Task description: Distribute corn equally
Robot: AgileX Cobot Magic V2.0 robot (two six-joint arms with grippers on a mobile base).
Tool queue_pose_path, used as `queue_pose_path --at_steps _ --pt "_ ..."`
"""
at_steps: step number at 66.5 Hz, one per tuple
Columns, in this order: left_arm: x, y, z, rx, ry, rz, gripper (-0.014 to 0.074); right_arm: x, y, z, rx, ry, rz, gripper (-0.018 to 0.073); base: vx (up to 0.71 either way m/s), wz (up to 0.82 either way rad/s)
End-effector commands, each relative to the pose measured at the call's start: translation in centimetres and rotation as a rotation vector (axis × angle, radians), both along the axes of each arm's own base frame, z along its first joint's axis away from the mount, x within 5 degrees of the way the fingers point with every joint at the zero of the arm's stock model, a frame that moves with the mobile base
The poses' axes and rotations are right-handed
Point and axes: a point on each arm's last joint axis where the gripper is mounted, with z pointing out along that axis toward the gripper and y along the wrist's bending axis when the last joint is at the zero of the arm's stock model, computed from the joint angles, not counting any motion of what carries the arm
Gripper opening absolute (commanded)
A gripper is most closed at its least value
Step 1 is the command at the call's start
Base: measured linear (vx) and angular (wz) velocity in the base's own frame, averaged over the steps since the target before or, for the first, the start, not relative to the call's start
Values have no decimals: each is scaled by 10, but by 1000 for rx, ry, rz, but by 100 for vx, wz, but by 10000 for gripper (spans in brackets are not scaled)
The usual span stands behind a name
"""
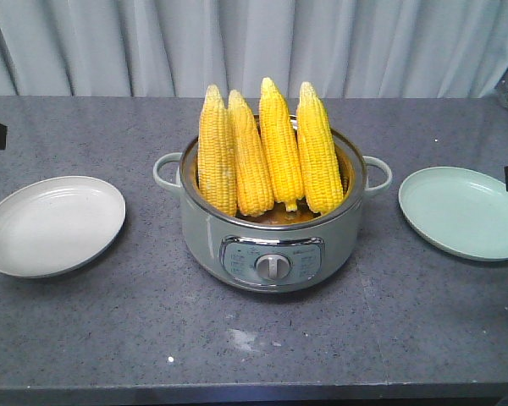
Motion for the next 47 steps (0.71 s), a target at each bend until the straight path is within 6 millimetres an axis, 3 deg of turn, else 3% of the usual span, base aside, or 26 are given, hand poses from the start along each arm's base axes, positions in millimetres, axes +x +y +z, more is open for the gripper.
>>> queue_pose_path --at_steps 1,11,19,37,47 --pt "-2 0 18 -17 -110 4 365 0 -1 18 -11 -102 2 445 0 0" --pt "-1 1 19 -9 -115 5 582 0 -1 18 -12 -102 1 626 0 0" --pt "0 0 19 -13 -126 6 683 0 -1 18 -8 -100 1 683 0 0" --pt "0 0 19 -14 -128 6 669 3 5 25 42 -128 45 668 0 0" --pt "0 0 19 -14 -128 6 625 20 11 36 75 -116 109 664 0 0"
